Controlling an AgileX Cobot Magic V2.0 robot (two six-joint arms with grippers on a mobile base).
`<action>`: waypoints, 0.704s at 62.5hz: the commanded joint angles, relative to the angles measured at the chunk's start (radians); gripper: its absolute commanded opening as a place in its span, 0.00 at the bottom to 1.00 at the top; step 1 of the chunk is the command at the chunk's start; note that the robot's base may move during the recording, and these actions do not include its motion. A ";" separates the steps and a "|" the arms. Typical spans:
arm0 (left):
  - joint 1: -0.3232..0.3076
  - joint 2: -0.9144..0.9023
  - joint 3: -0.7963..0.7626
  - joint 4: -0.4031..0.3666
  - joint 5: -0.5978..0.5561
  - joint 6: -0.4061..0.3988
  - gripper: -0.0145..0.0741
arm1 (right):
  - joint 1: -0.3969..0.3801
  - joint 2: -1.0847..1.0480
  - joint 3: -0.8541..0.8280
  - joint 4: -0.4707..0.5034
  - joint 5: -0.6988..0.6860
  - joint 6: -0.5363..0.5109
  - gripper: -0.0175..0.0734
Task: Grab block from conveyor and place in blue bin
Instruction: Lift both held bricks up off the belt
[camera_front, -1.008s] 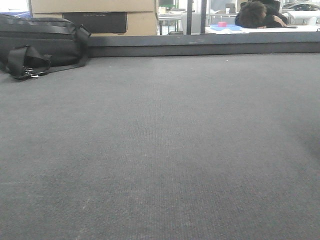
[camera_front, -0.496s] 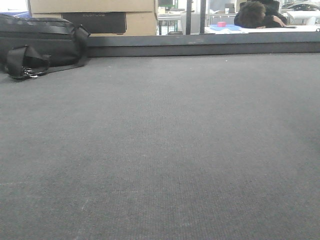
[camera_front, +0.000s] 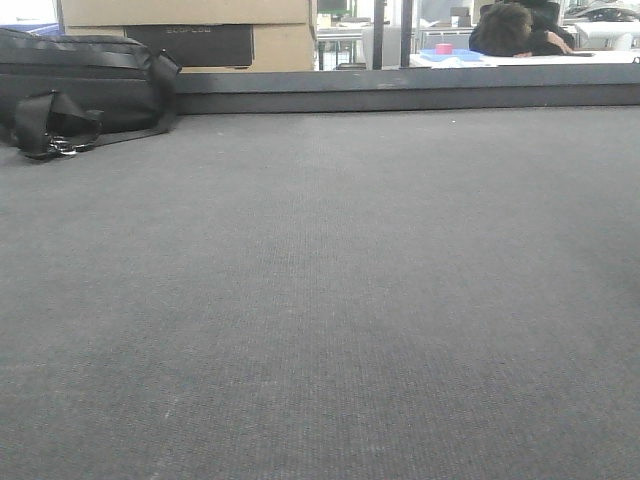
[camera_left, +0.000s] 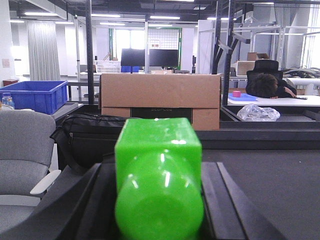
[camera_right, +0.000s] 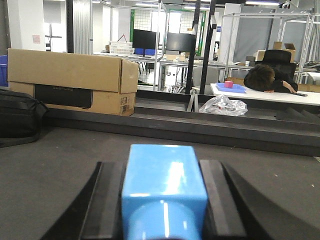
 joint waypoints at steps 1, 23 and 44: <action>-0.004 -0.005 0.001 -0.006 -0.013 0.000 0.04 | -0.001 -0.003 -0.006 0.004 -0.013 -0.002 0.01; -0.004 -0.005 0.001 -0.006 -0.013 0.000 0.04 | -0.001 -0.003 -0.006 0.003 -0.014 -0.002 0.01; -0.004 -0.005 0.001 -0.006 -0.013 0.000 0.04 | -0.001 -0.003 -0.006 0.003 -0.014 -0.002 0.01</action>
